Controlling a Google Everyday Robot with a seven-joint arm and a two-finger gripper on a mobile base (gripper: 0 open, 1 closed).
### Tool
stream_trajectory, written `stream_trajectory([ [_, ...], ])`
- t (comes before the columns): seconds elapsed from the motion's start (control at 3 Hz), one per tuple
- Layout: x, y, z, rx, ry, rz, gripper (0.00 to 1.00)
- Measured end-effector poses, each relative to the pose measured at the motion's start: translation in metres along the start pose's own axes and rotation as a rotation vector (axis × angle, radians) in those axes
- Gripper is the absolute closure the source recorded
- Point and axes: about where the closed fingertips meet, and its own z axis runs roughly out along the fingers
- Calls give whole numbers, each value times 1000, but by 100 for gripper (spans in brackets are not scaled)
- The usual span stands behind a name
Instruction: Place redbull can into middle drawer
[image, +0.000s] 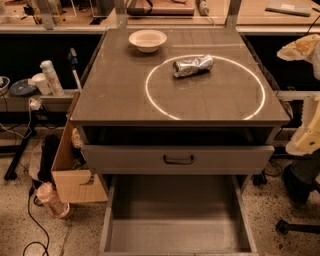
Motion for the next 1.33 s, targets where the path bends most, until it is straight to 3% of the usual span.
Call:
stream_trajectory([
  [0.33,0,0,0,0,0,0,0],
  [1.33,-16,6,-51,103,-33,-59,0],
])
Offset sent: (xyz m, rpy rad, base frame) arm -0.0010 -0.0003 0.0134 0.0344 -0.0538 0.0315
